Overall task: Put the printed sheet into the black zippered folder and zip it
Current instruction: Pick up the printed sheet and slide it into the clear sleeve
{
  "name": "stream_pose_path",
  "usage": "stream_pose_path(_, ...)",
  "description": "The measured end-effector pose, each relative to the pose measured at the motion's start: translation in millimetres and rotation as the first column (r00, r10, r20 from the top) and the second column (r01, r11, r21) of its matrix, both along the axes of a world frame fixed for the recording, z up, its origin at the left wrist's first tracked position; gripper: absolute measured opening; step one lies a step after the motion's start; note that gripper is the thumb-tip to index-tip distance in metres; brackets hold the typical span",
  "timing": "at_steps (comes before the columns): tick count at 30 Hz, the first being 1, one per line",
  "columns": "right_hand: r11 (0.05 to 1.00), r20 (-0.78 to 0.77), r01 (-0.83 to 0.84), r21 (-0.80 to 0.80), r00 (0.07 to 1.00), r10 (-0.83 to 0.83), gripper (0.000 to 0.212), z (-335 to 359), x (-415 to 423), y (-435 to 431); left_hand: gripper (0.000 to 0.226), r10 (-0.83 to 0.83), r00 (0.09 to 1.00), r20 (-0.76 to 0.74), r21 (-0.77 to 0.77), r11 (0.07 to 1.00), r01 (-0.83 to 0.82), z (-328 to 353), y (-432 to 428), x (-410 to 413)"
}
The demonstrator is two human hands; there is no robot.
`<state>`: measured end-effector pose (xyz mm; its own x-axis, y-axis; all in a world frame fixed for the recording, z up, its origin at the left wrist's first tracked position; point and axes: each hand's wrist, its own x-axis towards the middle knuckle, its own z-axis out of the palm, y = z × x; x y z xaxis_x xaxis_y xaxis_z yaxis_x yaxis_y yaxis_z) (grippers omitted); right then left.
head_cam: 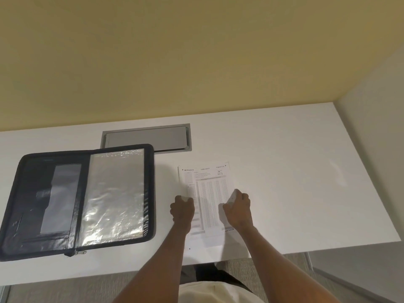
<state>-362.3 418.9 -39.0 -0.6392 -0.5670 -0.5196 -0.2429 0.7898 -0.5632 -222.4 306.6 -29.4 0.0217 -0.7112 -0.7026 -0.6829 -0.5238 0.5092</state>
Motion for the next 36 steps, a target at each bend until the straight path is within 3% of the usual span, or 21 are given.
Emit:
stream_pose_path(3,1.0,-0.003,-0.004,0.001,1.0,0.004,0.046,0.2,-0.6,2.0,0.018,-0.099,0.985,-0.143,-0.087,0.992,0.087,-1.1,2.4,11.8)
stream_pose_path(6,0.999,-0.009,-0.027,0.024,1.0,0.027,0.049,0.5,-1.3,2.1,0.021,-0.166,0.953,-0.253,-0.125,0.983,0.138,-2.3,1.1,24.2)
stream_pose_path(9,0.999,-0.003,-0.043,0.028,0.999,0.043,0.047,2.4,-4.3,2.1,0.033,-0.062,0.928,-0.368,-0.051,0.998,0.046,-0.2,-6.2,34.5)
stream_pose_path(11,1.0,0.013,-0.022,-0.001,1.0,0.022,0.034,4.6,-10.5,-0.6,0.032,-0.013,0.899,-0.437,0.015,1.0,0.021,2.0,-15.3,42.8)
stream_pose_path(13,0.998,0.068,0.052,-0.04,0.996,-0.049,0.027,9.9,-20.1,-6.4,0.029,0.024,0.865,-0.501,0.081,0.997,0.02,7.9,-27.5,51.1)
stream_pose_path(15,0.976,0.178,0.149,-0.158,0.977,-0.121,0.033,15.4,-29.8,-11.0,0.03,0.049,0.84,-0.54,0.134,0.991,0.028,15.7,-39.8,59.6)
stream_pose_path(16,0.952,0.267,0.205,-0.227,0.953,-0.142,0.033,19.8,-33.3,-12.8,0.032,0.051,0.827,-0.56,0.152,0.988,0.042,19.9,-45.3,63.8)
stream_pose_path(18,0.914,0.494,0.267,-0.306,0.865,-0.087,0.05,31.6,-39.2,-17.0,0.042,0.048,0.792,-0.608,0.182,0.98,0.08,28.3,-54.7,70.2)
stream_pose_path(20,0.892,0.719,0.283,-0.353,0.692,0.065,0.05,43.1,-43.9,-21.9,0.049,0.033,0.765,-0.643,0.187,0.976,0.114,35.5,-62.7,73.7)
stream_pose_path(22,0.895,0.829,0.288,-0.341,0.54,0.142,0.05,52.7,-46.4,-28.0,0.046,-0.001,0.754,-0.657,0.16,0.977,0.14,42.1,-69.3,74.3)
stream_pose_path(23,0.903,0.842,0.28,-0.325,0.521,0.142,0.051,55.3,-46.4,-30.9,0.044,-0.023,0.75,-0.661,0.142,0.978,0.155,45.0,-72.3,73.6)
stream_pose_path(31,0.87,0.665,0.288,-0.4,0.744,0.06,0.038,79.4,-35.8,-42.1,0.061,-0.269,0.63,-0.729,-0.051,0.938,0.342,71.9,-79.2,56.4)
stream_pose_path(36,0.836,0.58,0.304,-0.458,0.814,0.022,0.031,92.4,-28.0,-37.4,0.043,-0.311,0.634,-0.708,-0.166,0.946,0.279,76.5,-76.1,49.4)
